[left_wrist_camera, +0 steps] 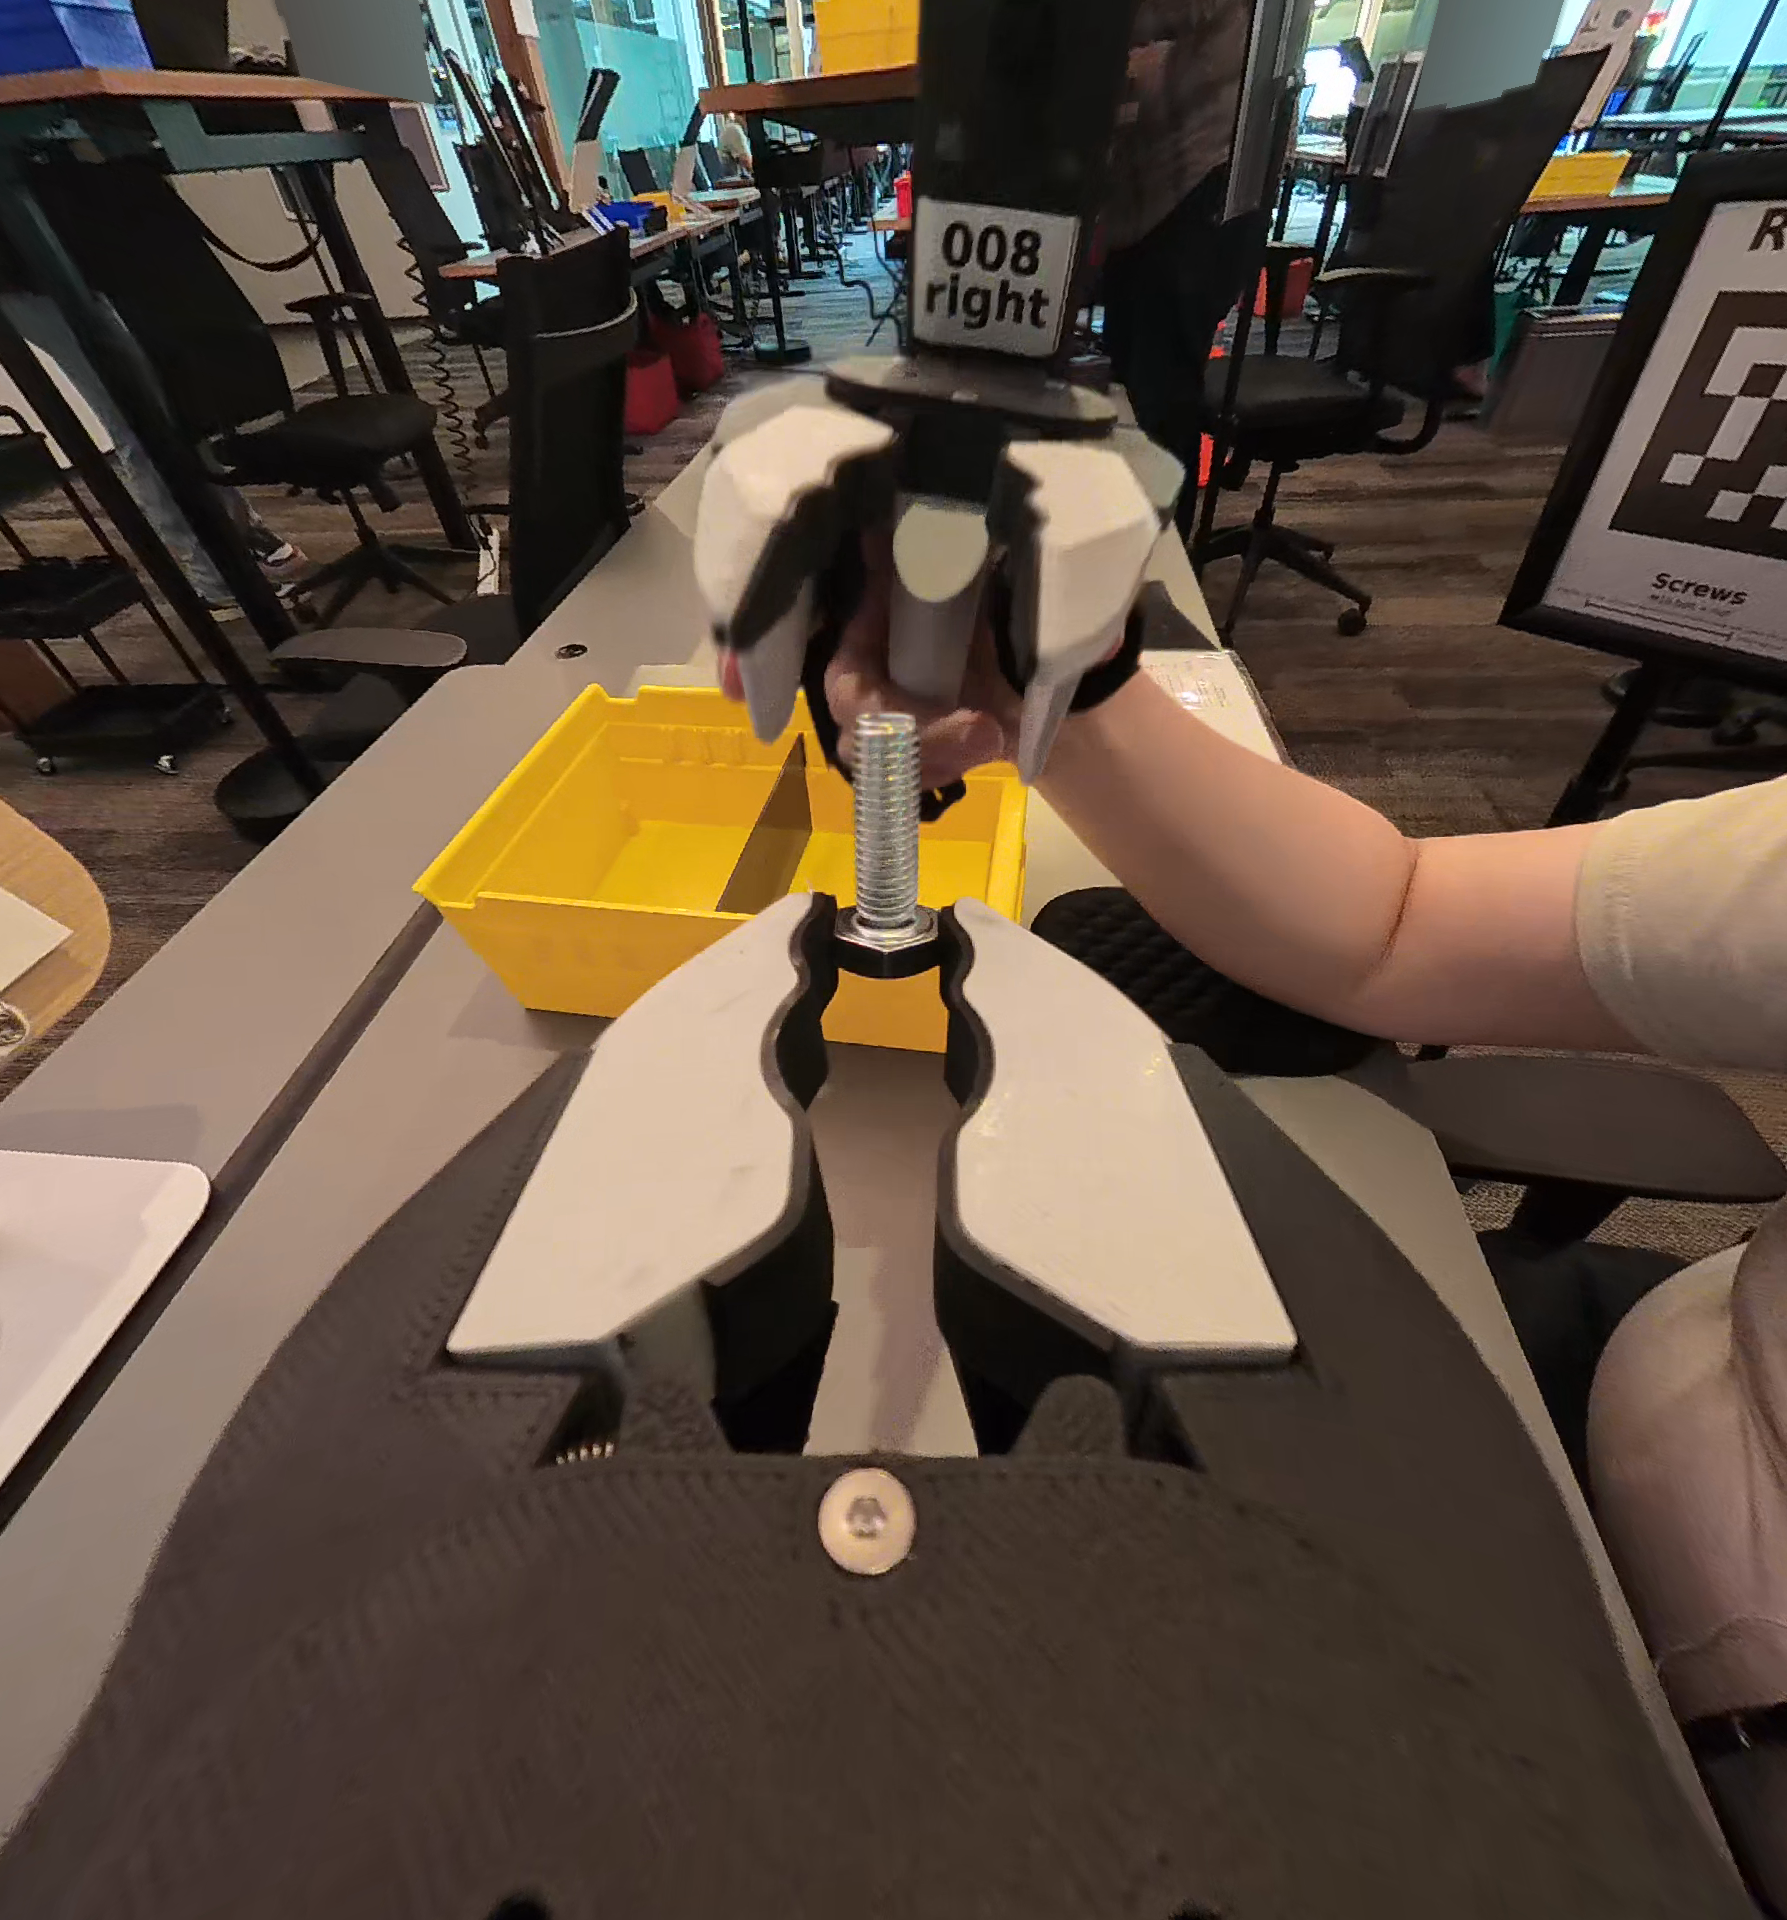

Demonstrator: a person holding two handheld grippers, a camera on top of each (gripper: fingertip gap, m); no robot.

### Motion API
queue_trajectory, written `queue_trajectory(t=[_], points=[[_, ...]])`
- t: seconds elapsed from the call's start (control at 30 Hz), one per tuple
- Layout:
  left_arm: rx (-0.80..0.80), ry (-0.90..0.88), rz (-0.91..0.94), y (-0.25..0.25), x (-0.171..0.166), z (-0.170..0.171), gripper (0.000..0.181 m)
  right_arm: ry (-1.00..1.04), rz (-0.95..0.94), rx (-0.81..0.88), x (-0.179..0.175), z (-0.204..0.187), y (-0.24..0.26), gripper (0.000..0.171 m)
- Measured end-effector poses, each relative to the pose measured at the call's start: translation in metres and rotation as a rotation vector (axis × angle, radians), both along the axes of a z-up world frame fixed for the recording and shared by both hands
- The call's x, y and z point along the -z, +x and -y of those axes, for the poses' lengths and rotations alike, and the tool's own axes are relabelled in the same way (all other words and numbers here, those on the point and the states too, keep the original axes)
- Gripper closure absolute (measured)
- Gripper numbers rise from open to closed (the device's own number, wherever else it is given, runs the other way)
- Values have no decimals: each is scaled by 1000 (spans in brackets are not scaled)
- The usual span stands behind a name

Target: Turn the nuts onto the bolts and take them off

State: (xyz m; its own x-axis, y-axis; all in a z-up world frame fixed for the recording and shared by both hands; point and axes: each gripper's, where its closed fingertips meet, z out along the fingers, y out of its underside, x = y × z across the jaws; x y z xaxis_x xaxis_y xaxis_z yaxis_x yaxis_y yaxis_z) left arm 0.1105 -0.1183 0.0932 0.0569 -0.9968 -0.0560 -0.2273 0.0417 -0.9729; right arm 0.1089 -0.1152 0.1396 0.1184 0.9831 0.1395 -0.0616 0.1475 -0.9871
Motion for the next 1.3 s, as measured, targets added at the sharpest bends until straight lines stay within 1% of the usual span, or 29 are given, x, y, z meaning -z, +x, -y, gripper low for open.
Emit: queue_trajectory(t=[0.07, 0.13, 0.17, 0.2, 0.27, 0.33, 0.37, 0.4, 0.43, 0.47, 0.5, 0.53, 0.57, 0.6, 0.67, 0.73, 0.93, 1.03, 1.1, 1.17, 1.23, 1.3], points=[[-1, 0, 13, 1, -2, 0, 163, -22, 39, -13, 11, -2, -11, 127], [26, -18, 7, 2, -1, 5, 163, -38, 39, -48, 16, 0, -19, 129], [31, -17, 0, 2, 0, 6, 163, -43, 43, -74, 19, 2, -22, 143], [20, -9, -4, 2, 1, 4, 163, -43, 50, -106, 20, 6, -23, 160], [29, 4, 2, 2, 1, 5, 163, -49, 60, -117, 20, 6, -21, 161], [-12, -14, -14, -2, 1, -1, 145, -41, 73, -51, 17, -5, -7, 161], [-36, -25, -13, -4, 0, -5, 138, -28, 76, 18, 15, -16, 6, 161], [-54, -40, -2, -7, -3, -8, 135, -13, 89, 127, 14, -33, 25, 161], [-67, -57, 9, -11, -5, -11, 134, 9, 127, 312, 17, -60, 53, 162], [-76, -78, 14, -14, -7, -13, 135, 42, 203, 556, 26, -92, 91, 161], [-74, -101, 10, -17, -7, -14, 135, 81, 322, 791, 42, -121, 136, 161], [-65, -122, 0, -19, -6, -13, 136, 102, 468, 964, 63, -141, 178, 161], [-59, -134, -14, -21, -5, -12, 136, 87, 618, 1068, 89, -155, 214, 161], [-61, -132, -28, -22, -4, -12, 137, 43, 760, 1119, 117, -163, 242, 161], [-68, -101, -57, -23, -2, -11, 137, -40, 980, 1144, 162, -172, 277, 161], [-64, -67, -96, -24, 2, -9, 138, -98, 1129, 1099, 194, -176, 288, 161], [-54, -17, -223, -26, 19, -2, 137, -216, 1380, 1012, 243, -189, 297, 161], [-65, -6, -247, -27, 23, -4, 136, -283, 1444, 996, 260, -193, 304, 160], [-65, -23, -243, -29, 22, -5, 135, -283, 1451, 1018, 266, -198, 308, 157], [-74, -50, -234, -36, 18, -8, 133, -251, 1442, 1025, 262, -198, 308, 154], [-113, -61, -220, -50, 11, -15, 132, -204, 1342, 1072, 239, -200, 303, 153], [-216, -45, -211, -76, 3, -30, 132, -107, 1169, 1155, 194, -203, 294, 153]])
